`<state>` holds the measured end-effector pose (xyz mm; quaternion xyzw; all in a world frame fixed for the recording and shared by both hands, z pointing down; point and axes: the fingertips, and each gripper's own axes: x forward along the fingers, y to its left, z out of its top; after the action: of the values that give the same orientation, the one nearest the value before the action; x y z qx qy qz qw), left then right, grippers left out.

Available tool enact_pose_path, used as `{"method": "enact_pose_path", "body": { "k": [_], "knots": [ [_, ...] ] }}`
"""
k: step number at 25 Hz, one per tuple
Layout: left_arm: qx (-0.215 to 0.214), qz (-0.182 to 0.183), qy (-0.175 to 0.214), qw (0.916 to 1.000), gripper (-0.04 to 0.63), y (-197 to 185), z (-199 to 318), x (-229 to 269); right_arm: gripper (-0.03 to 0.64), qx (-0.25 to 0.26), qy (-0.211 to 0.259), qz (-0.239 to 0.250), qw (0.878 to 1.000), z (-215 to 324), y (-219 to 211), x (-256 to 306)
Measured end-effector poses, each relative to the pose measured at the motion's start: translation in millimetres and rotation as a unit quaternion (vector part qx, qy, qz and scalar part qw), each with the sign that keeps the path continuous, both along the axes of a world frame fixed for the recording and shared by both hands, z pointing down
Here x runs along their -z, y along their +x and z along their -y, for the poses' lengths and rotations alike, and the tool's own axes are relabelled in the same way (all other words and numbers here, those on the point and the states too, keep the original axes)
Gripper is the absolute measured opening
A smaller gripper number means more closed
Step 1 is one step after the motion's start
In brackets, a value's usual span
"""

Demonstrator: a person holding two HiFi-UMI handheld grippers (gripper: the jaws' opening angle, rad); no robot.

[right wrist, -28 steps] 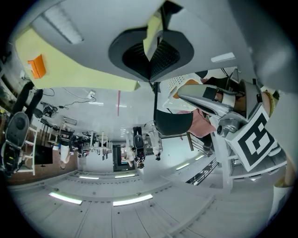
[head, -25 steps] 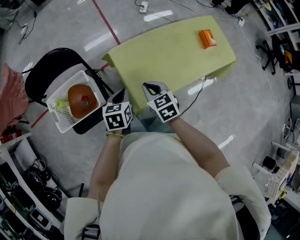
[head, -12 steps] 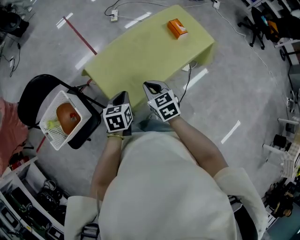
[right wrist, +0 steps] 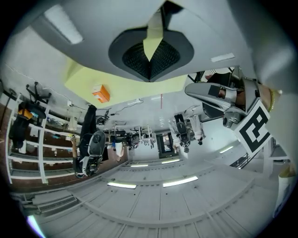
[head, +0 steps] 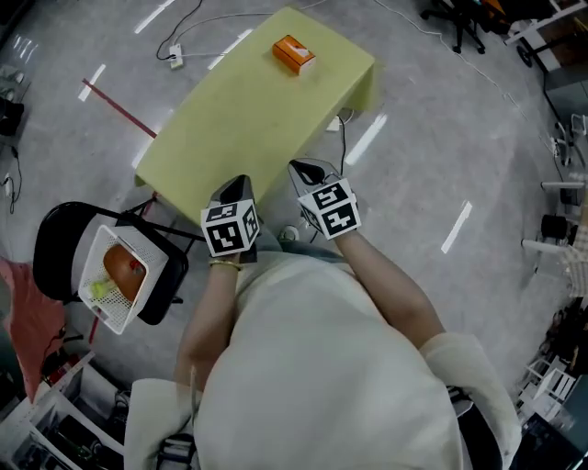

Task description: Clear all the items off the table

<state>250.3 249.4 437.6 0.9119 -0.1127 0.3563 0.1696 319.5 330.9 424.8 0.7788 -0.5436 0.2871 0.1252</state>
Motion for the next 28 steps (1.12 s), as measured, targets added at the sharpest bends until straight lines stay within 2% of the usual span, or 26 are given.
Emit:
{"method": "enact_pose_path", "body": {
  "k": [7, 12, 19, 28],
  "knots": [
    [-0.053, -0.003, -0.006, 0.9986, 0.009, 40.6, -28.1, 1.4, -0.002, -0.089, -0.002, 0.009, 0.996, -55.6, 40.6, -1.2],
    [-0.068, -0.004, -0.012, 0.9976, 0.009, 64.6, -35.9, 0.1, -0.002, -0.120, -0.005, 0.009, 0.993, -74.4, 64.1, -0.2],
    [-0.073, -0.005, -0.017, 0.9971, 0.009, 108.6, -26.8, -5.5, -0.002, -0.123, -0.020, 0.008, 0.992, -71.1, 109.3, -5.7],
    [-0.057, 0.003, -0.026, 0.9980, 0.009, 173.9, -0.4, -8.5, -0.002, -0.102, -0.033, 0.017, 0.994, -45.1, 171.8, -6.7]
  ]
}}
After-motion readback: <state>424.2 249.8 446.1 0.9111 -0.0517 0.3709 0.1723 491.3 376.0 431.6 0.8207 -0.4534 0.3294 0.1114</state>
